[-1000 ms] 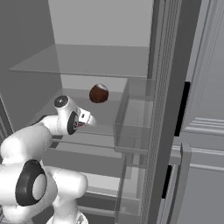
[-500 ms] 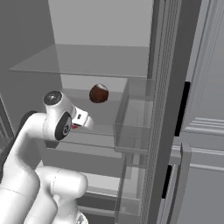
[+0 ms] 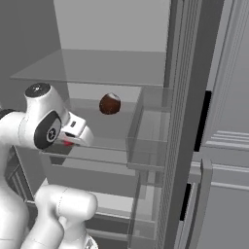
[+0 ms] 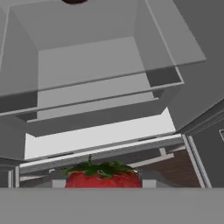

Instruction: Take the strawberry from the fridge and place it on top of the pancake, located on the dining counter.

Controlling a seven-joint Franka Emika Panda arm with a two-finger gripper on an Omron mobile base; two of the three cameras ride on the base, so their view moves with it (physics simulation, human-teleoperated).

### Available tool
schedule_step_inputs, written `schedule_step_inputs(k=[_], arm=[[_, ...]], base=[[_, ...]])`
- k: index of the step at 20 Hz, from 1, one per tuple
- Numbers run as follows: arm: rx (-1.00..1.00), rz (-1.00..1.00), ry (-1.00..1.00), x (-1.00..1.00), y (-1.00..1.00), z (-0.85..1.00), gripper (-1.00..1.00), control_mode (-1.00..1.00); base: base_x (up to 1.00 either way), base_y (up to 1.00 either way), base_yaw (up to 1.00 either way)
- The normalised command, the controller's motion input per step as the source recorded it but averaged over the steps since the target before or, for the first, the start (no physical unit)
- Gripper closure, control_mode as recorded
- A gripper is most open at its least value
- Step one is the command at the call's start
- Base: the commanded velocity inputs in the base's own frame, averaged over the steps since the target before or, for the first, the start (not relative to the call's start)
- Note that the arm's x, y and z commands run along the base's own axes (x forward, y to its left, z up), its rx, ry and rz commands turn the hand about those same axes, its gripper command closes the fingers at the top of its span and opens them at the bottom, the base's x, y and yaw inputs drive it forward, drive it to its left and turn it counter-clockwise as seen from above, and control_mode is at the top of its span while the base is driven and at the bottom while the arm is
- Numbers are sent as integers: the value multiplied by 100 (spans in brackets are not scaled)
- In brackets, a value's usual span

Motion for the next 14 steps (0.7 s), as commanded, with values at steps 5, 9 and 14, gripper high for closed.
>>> schedule_step_inputs(k=[5,9,14], arm=[[0,0,-5,-95,0,6,100,-100],[0,0,-13,-58,8,-2,100,-100],[-1,0,-19,-4,0,-2,100,-100]], base=[[0,0,0],[0,0,0],[0,0,0]])
